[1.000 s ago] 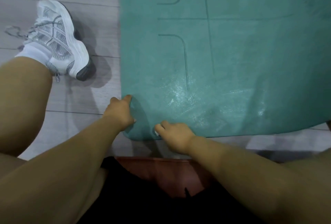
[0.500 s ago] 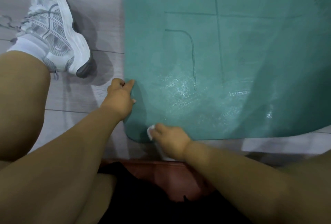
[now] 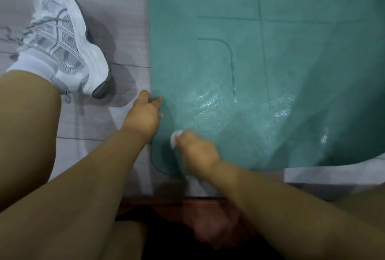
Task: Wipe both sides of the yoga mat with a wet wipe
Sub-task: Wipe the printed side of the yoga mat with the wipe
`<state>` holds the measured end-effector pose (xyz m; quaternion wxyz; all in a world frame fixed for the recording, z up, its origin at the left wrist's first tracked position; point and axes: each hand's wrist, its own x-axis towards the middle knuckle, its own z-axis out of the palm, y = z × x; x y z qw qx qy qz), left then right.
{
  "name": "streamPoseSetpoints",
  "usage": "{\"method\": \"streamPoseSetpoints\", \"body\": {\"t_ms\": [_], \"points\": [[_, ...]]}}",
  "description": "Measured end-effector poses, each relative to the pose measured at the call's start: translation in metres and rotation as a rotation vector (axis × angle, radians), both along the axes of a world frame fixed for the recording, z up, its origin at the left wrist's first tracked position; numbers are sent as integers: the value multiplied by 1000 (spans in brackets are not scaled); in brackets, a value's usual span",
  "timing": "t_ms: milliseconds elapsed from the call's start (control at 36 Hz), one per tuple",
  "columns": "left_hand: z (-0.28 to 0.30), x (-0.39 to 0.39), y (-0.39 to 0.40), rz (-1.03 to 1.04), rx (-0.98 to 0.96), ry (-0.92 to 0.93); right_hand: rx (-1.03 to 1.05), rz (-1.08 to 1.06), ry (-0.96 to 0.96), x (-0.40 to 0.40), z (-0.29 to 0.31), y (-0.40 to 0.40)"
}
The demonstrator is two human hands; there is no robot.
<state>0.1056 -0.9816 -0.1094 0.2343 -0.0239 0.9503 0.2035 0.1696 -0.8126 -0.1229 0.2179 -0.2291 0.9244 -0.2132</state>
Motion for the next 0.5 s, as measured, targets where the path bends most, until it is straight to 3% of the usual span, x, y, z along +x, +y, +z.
{"method": "streamPoseSetpoints", "body": {"t_ms": [83,139,194,250,306,389,444,500], "points": [[2,-10,-7,31,61,-14,-125,450,81,0,2,3],[1,-14,-12,-6,71,9,-92,468,146,-23,4,17],[4,-15,-13,-23,76,41,27,230,171,-54,8,33],[2,-15,-15,-67,17,64,226,-173,96,-87,10,61],[0,-16,-17,-124,-50,74,267,-575,55,-109,16,85],[-7,-18,-18,-164,-110,95,277,-805,78,-107,13,73],[-6,-19,-17,-142,-125,80,248,-631,55,-84,5,40],[-6,-21,-16,-133,-138,75,185,-219,25,-52,4,-1]]}}
